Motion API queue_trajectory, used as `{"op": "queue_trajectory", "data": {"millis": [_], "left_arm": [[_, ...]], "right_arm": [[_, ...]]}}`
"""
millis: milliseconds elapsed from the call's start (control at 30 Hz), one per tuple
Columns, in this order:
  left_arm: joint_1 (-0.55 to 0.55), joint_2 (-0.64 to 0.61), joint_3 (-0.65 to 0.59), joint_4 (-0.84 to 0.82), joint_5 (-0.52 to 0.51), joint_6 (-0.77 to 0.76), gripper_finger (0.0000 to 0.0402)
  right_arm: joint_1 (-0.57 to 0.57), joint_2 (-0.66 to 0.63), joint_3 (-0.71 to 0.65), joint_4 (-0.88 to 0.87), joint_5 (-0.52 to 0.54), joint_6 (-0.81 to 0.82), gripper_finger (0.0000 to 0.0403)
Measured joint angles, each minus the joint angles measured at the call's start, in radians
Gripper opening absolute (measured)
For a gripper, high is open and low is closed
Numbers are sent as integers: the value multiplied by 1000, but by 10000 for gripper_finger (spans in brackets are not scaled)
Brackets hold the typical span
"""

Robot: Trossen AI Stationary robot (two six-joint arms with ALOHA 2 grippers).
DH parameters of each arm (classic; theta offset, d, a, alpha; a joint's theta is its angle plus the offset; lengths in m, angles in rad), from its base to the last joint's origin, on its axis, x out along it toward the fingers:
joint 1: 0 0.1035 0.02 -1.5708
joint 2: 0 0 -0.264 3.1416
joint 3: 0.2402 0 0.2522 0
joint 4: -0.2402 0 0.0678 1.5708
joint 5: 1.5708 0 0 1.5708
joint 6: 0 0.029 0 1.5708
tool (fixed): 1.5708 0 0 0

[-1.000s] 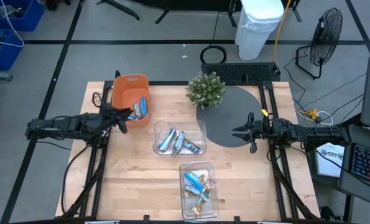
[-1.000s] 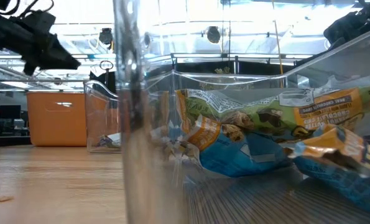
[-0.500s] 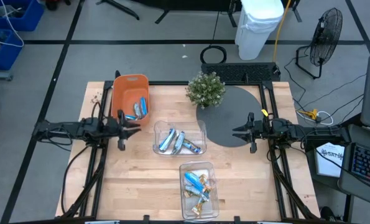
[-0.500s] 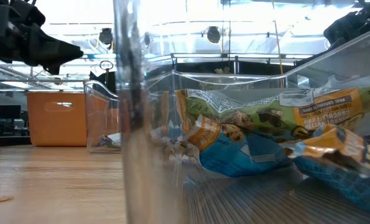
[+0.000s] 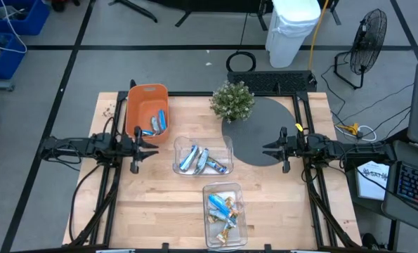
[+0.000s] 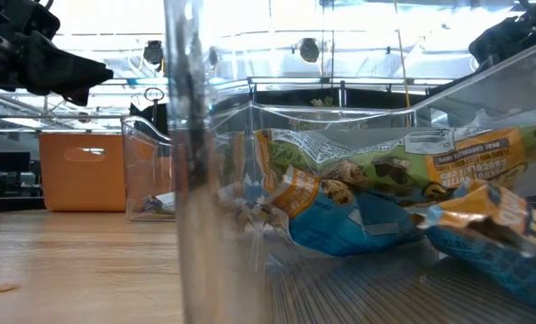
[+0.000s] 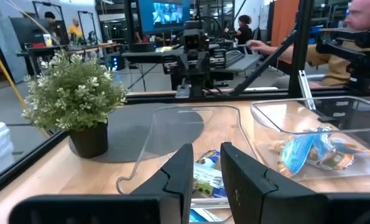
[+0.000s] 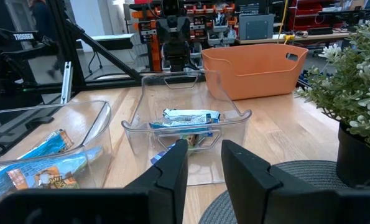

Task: Pick and place Granola Bars by type
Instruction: Return to Home Position

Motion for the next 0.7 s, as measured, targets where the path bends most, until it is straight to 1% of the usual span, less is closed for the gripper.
{"op": "queue_trajectory", "data": {"millis": [167,467,700], "left_arm": [[0,0,-2,-15,26,-4,88],[1,1,-12,-13,24,-11,88],[1,2,-12,-11,13,37,88]], "right_arm": [[0,0,0,0,0,0,89],[0,0,0,0,0,0,89],[0,0,0,0,0,0,89]]}}
